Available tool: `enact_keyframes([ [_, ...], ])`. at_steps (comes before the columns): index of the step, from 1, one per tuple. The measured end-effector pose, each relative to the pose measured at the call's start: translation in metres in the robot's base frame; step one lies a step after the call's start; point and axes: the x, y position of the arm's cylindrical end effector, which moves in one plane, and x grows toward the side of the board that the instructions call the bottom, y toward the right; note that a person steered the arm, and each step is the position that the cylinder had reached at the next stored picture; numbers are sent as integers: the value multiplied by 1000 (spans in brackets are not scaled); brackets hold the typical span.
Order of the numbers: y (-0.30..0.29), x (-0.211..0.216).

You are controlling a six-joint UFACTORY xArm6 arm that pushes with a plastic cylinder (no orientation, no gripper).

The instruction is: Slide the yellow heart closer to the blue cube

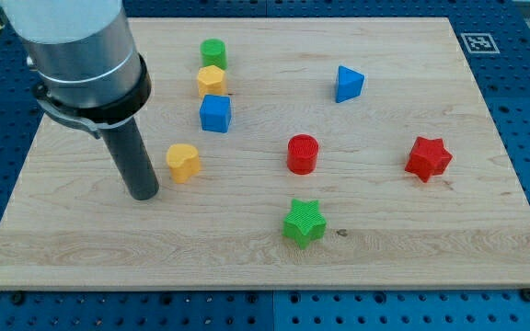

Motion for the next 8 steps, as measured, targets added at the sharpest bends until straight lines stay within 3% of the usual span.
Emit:
enact_keyframes([
  [2, 5, -4],
  [5, 66, -26],
  [8, 67, -39],
])
